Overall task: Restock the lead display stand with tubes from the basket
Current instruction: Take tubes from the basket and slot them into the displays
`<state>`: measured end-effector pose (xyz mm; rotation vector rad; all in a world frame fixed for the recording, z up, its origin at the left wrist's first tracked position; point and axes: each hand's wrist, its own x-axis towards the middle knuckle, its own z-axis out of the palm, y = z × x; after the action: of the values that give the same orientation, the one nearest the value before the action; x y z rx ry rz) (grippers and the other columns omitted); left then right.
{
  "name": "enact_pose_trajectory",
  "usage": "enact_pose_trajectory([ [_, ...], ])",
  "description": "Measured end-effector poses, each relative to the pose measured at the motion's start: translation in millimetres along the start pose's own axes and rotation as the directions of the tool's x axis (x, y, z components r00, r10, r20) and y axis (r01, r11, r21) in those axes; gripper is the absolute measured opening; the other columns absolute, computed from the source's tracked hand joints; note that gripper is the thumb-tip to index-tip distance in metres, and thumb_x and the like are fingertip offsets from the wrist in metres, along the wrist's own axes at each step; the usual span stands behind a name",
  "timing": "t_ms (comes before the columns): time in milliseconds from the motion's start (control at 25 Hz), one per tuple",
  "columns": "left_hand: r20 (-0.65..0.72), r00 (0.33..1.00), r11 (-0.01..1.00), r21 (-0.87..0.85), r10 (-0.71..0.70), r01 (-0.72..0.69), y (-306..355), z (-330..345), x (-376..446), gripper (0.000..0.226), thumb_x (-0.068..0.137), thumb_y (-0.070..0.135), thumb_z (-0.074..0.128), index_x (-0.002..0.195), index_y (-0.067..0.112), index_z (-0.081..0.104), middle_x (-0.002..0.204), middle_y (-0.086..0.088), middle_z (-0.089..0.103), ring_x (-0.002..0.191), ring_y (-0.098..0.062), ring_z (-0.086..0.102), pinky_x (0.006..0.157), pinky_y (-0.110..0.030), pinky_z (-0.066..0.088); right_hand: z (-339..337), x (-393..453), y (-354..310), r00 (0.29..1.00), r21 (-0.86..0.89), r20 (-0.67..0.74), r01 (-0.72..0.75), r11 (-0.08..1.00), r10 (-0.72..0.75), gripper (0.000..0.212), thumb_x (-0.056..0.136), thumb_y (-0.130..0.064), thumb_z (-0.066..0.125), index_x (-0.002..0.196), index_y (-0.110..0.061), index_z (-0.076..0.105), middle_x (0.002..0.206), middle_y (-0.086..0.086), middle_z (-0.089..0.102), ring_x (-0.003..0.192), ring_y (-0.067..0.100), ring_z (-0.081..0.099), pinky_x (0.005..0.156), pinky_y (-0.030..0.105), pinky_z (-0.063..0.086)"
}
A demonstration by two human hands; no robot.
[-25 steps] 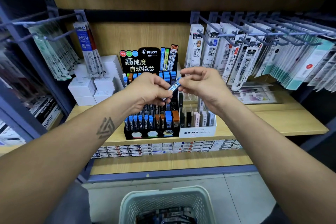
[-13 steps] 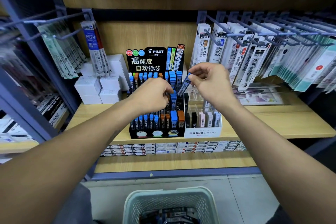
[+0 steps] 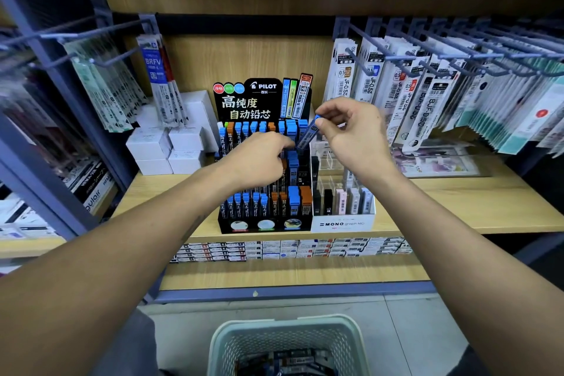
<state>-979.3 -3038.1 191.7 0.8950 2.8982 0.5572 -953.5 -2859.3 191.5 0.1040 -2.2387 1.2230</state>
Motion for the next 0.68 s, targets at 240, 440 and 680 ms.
enact_pose_trajectory([
  [240,0.045,0.997,0.996,-0.069,-0.056,0.059,-5,5,4,0.057,0.086,-0.007,0.04,0.141,0.009,0.037,0.142,-0.008,0.055,0.119,-0.029,0.059,0.095,-0.049,0.053,5,-1,2,1.0,-0.112,-0.014,0.025,0.993,-0.026,0.012,0.088,-0.009,0.071,0.094,-0.019,0.074,0.074,-0.021,0.062,0.07,-0.003,0.06,0.07,0.013,0.047],
  [440,0.037,0.998,0.996,-0.08,-0.046,0.049,-5,5,5,0.062,0.087,-0.009,0.042,0.146,0.011,0.036,0.147,-0.005,0.051,0.124,-0.025,0.056,0.099,-0.044,0.052,4,0,3,0.999,-0.114,-0.026,0.023,0.993,-0.026,0.014,0.089,-0.008,0.07,0.095,-0.019,0.074,0.076,-0.023,0.061,0.071,-0.006,0.058,0.069,0.011,0.045],
  [680,-0.115,0.992,0.998,-0.036,-0.046,0.042,-2,3,6,0.045,0.088,-0.006,0.045,0.128,0.01,0.061,0.125,-0.009,0.065,0.112,-0.025,0.059,0.093,-0.037,0.052,1,7,11,0.998,-0.102,-0.059,0.022,0.994,-0.028,0.013,0.09,-0.011,0.072,0.099,-0.017,0.077,0.084,-0.018,0.066,0.072,-0.01,0.058,0.074,0.013,0.049],
])
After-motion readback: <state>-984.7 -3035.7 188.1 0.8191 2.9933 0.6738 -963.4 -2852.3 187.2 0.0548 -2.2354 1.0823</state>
